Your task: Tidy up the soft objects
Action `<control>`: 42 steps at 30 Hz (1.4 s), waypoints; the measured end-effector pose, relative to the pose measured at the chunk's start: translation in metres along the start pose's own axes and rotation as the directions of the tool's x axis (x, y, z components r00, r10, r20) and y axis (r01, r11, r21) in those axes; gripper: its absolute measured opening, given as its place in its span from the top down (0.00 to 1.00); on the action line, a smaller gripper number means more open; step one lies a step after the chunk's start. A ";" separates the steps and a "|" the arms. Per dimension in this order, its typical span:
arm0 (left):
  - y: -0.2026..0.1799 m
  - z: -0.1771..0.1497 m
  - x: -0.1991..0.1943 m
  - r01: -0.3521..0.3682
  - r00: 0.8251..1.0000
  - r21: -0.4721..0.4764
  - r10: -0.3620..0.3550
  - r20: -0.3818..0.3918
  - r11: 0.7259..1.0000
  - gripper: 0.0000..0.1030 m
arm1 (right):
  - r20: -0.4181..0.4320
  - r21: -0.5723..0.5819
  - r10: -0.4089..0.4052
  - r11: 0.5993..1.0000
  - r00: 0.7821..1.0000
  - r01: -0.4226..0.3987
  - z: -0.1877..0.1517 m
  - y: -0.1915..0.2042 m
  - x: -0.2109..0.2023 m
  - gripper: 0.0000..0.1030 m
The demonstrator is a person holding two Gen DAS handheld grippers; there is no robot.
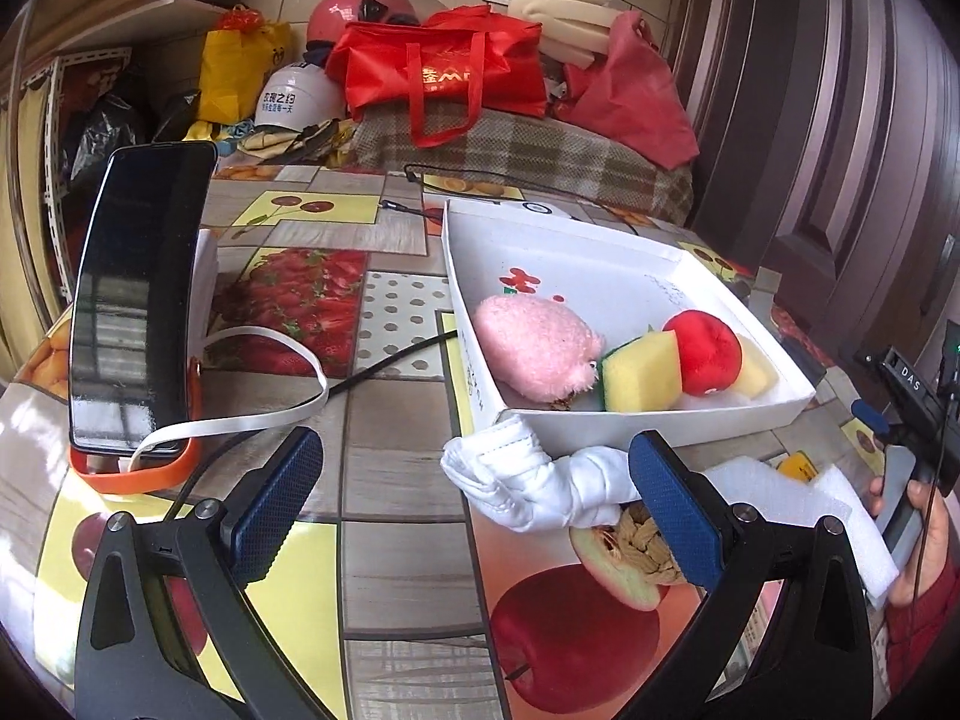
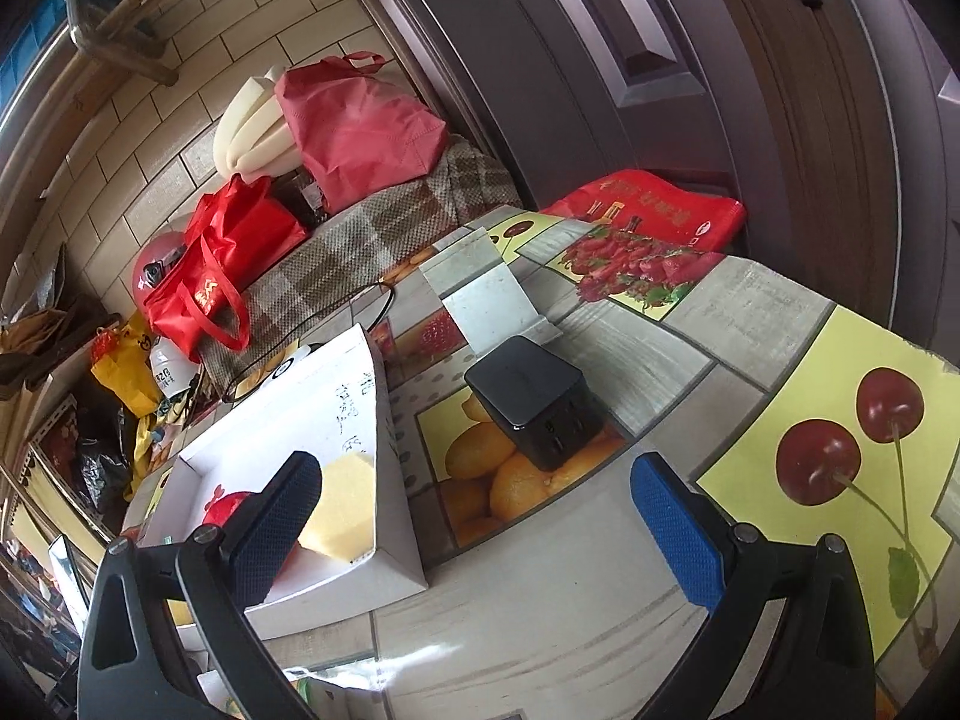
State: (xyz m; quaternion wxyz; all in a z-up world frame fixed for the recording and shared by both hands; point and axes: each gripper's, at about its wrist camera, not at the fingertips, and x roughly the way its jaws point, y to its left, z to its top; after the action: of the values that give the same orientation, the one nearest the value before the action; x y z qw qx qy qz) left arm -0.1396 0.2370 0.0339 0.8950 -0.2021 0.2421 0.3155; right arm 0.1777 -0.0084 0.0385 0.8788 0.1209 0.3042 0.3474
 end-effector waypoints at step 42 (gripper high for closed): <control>-0.017 0.008 0.055 0.318 0.915 -0.044 -0.319 -0.247 0.947 0.00 | -0.019 -0.044 0.021 0.999 1.000 -0.022 -0.001 0.007 0.003 0.00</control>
State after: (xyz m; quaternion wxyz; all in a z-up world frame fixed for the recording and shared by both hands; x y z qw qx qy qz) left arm -0.0888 0.2544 0.0127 0.8963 -0.2781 0.3166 0.1379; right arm 0.1749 -0.0011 0.0391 0.8746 0.1017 0.3032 0.3644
